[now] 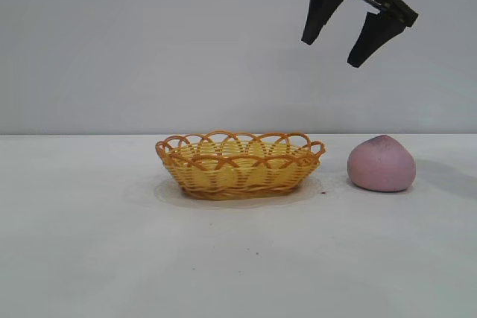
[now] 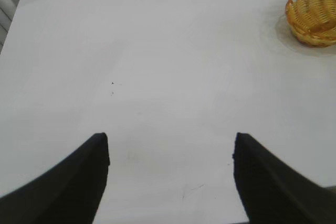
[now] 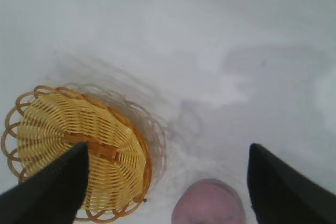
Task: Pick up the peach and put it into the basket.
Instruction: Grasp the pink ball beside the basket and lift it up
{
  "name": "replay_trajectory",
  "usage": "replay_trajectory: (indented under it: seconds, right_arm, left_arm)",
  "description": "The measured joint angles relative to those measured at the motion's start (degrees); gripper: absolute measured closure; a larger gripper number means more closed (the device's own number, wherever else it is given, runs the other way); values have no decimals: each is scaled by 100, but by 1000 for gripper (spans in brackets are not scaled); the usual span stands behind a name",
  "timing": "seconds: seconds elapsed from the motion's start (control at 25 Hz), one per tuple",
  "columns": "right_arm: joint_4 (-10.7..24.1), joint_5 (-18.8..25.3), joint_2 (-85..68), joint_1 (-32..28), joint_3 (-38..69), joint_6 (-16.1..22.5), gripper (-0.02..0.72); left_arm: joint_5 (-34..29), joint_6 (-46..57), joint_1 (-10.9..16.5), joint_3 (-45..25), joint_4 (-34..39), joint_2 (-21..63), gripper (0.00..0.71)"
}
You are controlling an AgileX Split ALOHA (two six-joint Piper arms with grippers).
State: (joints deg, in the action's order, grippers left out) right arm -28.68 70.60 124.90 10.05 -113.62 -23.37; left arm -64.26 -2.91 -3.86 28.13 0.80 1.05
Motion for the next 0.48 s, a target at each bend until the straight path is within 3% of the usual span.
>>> replay_trajectory:
  seconds: [0.08,0.28,0.48]
  right_arm:
    - [0,0,0,0,0,0,148]
    - [0,0,0,0,0,0,148]
    - [0,0,0,0,0,0,148]
  left_arm:
    - [0,0,99,0,0,0,268]
    - [0,0,635,0,0,0,268]
    - [0,0,674,0,0,0,268]
